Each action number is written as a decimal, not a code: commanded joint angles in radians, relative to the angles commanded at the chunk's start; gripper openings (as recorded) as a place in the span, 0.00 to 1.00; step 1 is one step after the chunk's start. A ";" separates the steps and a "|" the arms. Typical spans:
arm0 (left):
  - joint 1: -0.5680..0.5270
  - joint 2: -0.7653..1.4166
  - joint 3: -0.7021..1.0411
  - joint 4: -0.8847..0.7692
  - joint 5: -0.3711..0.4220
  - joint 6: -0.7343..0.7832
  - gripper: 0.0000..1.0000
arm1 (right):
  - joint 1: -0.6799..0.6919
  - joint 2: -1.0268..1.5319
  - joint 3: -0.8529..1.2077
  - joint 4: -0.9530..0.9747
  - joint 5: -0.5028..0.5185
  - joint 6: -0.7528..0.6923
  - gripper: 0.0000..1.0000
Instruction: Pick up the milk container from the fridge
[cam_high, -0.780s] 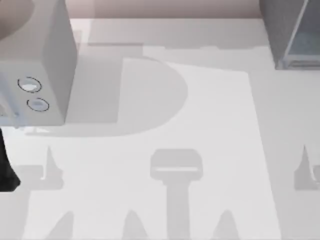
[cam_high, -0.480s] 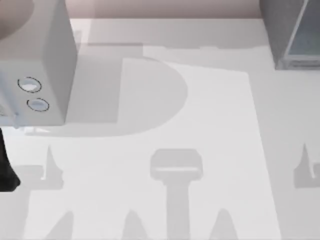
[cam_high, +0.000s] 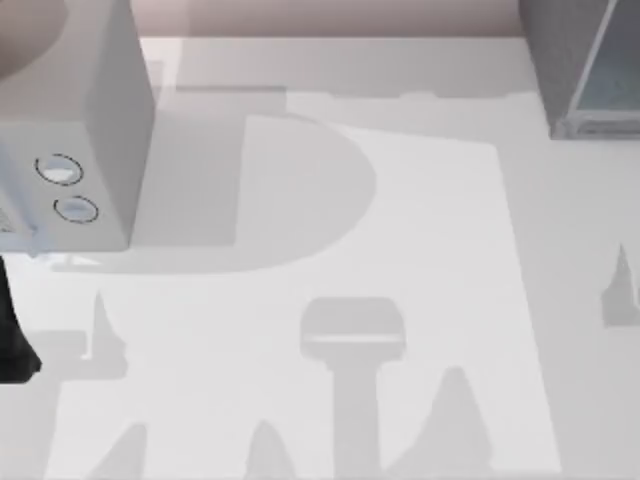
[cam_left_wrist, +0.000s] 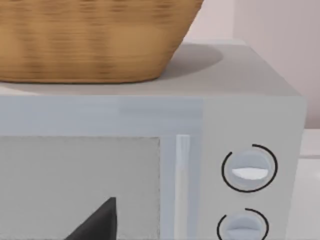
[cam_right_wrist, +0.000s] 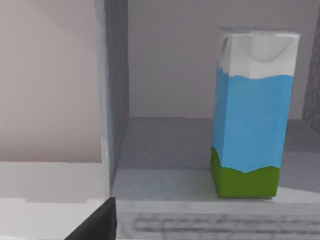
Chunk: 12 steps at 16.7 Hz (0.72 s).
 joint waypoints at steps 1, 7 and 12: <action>0.000 0.000 0.000 0.000 0.000 0.000 1.00 | -0.030 0.113 0.006 0.092 -0.028 0.002 1.00; 0.000 0.000 0.000 0.000 0.000 0.000 1.00 | -0.195 0.751 0.044 0.610 -0.189 0.012 1.00; 0.000 0.000 0.000 0.000 0.000 0.000 1.00 | -0.288 1.054 0.087 0.904 -0.281 0.014 1.00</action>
